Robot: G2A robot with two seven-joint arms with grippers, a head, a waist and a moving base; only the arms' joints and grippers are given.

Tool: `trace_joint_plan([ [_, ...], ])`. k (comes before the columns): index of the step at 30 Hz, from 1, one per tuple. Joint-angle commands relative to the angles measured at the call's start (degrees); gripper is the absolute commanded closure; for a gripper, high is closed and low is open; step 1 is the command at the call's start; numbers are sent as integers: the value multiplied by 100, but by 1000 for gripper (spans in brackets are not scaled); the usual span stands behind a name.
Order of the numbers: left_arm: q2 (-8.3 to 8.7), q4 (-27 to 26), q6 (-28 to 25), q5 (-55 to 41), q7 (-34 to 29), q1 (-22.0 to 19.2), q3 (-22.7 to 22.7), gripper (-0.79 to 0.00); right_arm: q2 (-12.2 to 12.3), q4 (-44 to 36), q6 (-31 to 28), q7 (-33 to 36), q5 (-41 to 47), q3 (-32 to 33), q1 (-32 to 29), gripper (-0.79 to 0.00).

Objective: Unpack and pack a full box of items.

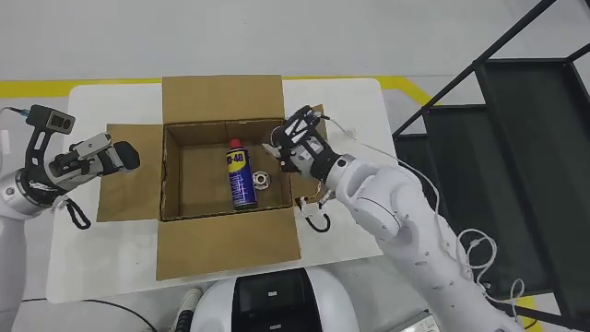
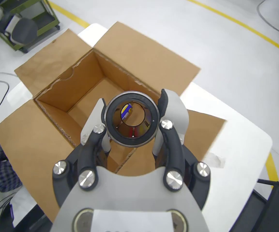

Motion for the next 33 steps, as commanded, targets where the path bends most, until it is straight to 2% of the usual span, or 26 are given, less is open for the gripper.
trace_joint_plan([
  [1, 0, 0, 0, 0, 0, 0, 0, -785, -68, 472, 43, -40, -50, -380, 343, 0],
  [5, 0, 0, 0, 0, 0, 0, 0, -785, -170, 1024, 53, -201, -73, -799, 675, 0],
  [23, 0, 0, 0, 0, 0, 0, 0, -785, -176, 1112, 31, -262, -80, -833, 640, 0],
  [28, 0, 0, 0, 0, 0, 0, 0, -785, -347, 1723, -329, -250, 145, -1402, 1238, 0],
  [33, 0, 0, 0, 0, 0, 0, 0, -785, -706, 2852, -467, -415, 347, -2271, 2098, 0],
])
